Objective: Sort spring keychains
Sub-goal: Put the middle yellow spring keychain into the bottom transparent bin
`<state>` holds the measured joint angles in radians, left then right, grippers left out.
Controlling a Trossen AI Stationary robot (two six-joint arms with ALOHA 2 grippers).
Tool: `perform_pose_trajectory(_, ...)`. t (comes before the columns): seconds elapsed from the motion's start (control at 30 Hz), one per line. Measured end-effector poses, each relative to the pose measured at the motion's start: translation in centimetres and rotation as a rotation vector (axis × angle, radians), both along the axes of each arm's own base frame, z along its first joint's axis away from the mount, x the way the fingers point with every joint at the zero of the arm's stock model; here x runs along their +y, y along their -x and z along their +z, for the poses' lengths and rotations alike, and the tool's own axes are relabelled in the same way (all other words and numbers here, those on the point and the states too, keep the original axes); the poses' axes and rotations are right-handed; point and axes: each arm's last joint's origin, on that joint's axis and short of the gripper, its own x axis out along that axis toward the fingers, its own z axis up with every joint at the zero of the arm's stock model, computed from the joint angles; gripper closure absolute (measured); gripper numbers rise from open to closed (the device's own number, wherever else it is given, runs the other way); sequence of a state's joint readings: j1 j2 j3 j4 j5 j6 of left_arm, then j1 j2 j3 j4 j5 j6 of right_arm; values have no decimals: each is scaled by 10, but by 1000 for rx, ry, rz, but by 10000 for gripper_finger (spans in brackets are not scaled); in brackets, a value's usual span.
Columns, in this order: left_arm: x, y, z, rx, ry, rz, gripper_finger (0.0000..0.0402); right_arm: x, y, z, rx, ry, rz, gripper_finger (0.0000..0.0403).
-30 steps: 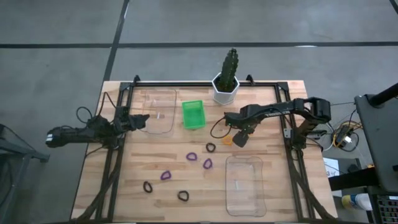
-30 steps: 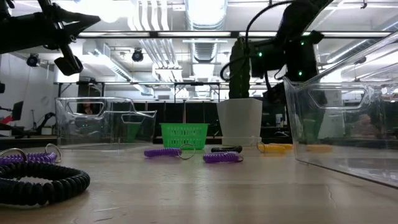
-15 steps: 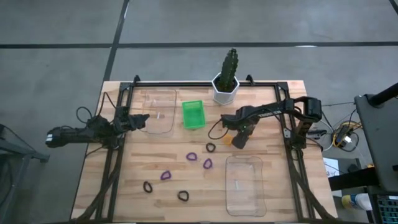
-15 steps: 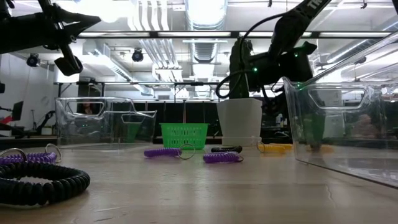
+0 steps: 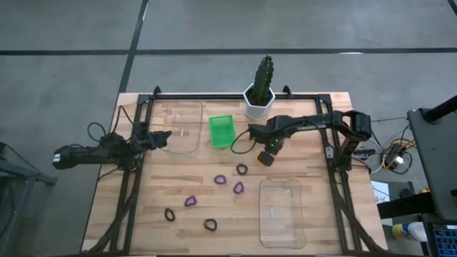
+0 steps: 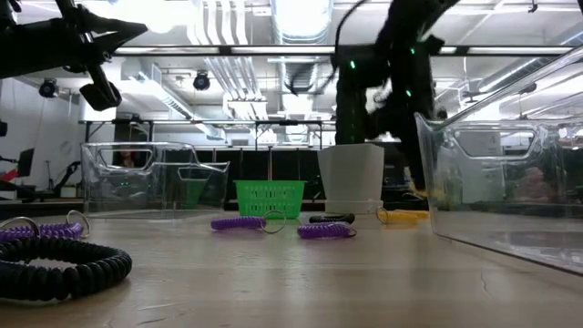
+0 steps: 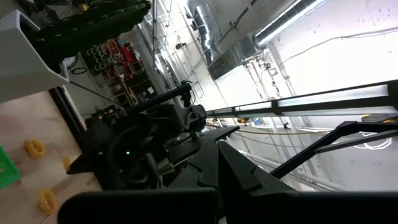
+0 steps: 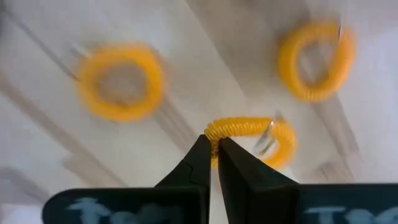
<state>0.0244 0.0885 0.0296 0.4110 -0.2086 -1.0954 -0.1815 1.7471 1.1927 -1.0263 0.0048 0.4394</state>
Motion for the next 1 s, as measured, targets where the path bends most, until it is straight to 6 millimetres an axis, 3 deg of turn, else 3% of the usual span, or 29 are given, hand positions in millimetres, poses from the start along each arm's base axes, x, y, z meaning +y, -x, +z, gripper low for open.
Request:
perform_pose_trajectory(0.2,0,0,0,0,0,-1,400,10,-4,50,-90,-28,-22,391)
perform_pose_trajectory(0.43,0,0,0,0,0,-1,400,46,-8,100,-270,-98,38,391)
perform_pose_trajectory(0.6,0,0,0,0,0,-1,400,79,-6,112,-324,-161,98,391)
perform_pose_trajectory(0.77,0,0,0,0,0,-1,400,121,0,112,-296,-236,130,391)
perform_pose_trajectory(1.0,0,0,0,1,0,-1,400,176,11,103,-250,-251,320,390)
